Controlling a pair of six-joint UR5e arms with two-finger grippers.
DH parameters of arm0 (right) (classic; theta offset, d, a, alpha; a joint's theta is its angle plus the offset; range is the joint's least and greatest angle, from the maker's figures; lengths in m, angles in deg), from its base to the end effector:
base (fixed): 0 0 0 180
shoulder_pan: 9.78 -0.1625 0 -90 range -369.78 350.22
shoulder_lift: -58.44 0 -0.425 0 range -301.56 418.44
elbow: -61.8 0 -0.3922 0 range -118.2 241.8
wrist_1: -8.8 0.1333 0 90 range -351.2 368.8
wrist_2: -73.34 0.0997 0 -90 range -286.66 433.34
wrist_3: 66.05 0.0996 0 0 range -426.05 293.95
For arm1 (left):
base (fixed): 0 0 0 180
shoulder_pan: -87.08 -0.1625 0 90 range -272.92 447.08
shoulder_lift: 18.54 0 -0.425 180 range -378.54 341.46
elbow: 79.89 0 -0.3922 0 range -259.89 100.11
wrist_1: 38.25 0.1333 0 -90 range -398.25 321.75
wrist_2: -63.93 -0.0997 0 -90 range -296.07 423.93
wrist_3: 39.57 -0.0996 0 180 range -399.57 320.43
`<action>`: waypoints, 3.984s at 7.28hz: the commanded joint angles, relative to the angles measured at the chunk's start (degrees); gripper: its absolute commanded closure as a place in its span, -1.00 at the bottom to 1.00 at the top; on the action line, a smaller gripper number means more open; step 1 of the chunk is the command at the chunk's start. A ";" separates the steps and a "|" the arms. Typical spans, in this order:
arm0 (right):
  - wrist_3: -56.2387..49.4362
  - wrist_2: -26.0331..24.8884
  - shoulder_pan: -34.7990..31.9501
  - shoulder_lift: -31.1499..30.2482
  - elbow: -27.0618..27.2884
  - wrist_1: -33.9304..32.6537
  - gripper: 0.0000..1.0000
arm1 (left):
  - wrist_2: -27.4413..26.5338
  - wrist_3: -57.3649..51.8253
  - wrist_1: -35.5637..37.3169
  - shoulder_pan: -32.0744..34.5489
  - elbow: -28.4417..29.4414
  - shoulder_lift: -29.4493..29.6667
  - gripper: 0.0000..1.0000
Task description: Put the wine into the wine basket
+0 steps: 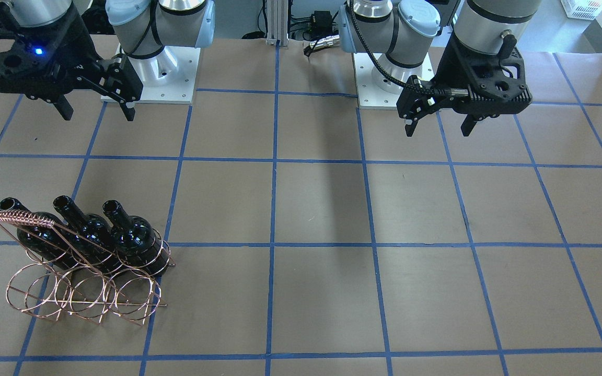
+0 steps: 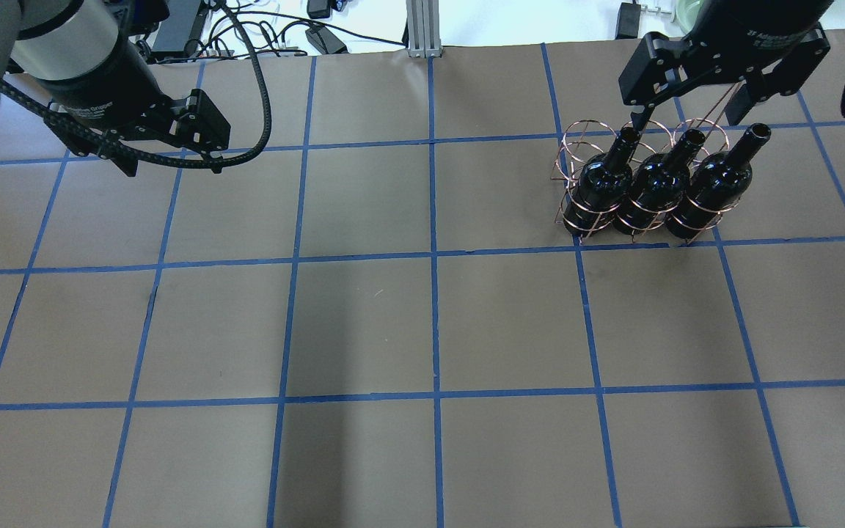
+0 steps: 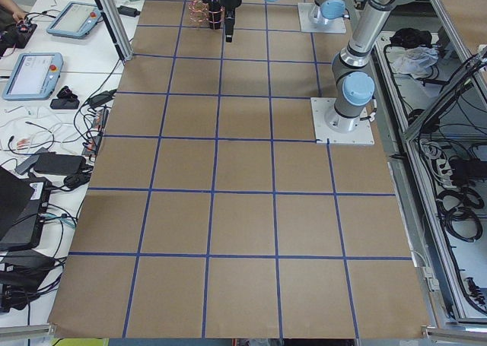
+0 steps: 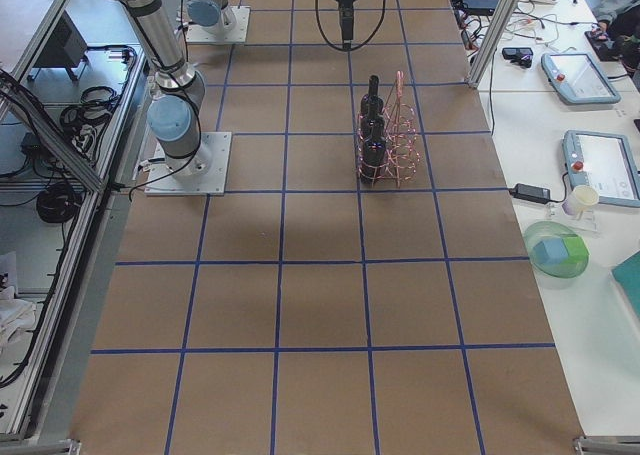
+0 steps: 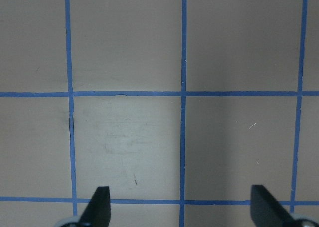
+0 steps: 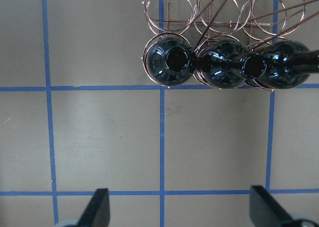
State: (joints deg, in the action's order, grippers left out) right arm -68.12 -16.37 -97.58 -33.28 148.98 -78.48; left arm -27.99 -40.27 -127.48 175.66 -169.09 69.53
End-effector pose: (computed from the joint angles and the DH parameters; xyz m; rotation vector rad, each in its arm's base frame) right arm 0.1152 -0.4858 0.5220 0.0034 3.1373 -0.0501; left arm -0.1180 -0.4861 0.5127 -0.0211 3.1055 -0.0939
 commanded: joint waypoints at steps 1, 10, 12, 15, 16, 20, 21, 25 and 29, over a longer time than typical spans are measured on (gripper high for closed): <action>0.05 -0.03 0.00 -0.12 1.24 -1.48 -1.00 | -0.27 0.00 -0.25 -0.16 0.00 0.00 -1.00; -0.66 -0.03 -0.26 -0.65 -2.45 5.02 -1.00 | -0.10 0.44 -0.52 -0.25 -0.09 -0.09 -1.00; -0.66 -0.03 -0.26 -0.56 -2.45 5.02 -1.00 | 0.43 -0.17 -0.25 -0.60 -0.09 -0.09 -1.00; -0.74 -0.12 -0.26 -0.56 -2.45 5.10 -1.00 | 0.69 -0.17 -0.17 -0.43 -0.09 -0.09 -1.00; -0.74 -0.12 -0.26 -0.56 -2.45 5.11 -1.00 | 0.61 -0.17 -0.16 -0.43 -0.09 -0.09 -1.00; -0.83 -0.21 -0.26 -0.56 -2.36 5.11 -1.00 | 0.69 0.18 -0.08 -0.43 0.35 -0.53 -1.00; -0.83 -0.12 -0.26 -0.65 -2.36 5.11 -1.00 | 0.61 0.18 -0.08 -0.43 0.35 -0.53 -1.00; -0.83 -0.03 -0.26 -0.74 -2.36 5.11 -1.00 | 0.52 0.35 -0.16 -0.25 0.17 -0.44 -1.00; -0.83 -0.12 -0.26 -0.74 -2.27 5.19 -1.00 | 0.52 0.27 0.19 -0.16 0.00 -0.18 -1.00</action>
State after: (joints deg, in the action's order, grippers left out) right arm -68.95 -16.48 -97.84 -34.02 146.64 -73.32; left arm -27.41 -39.98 -127.39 175.49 -169.09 69.32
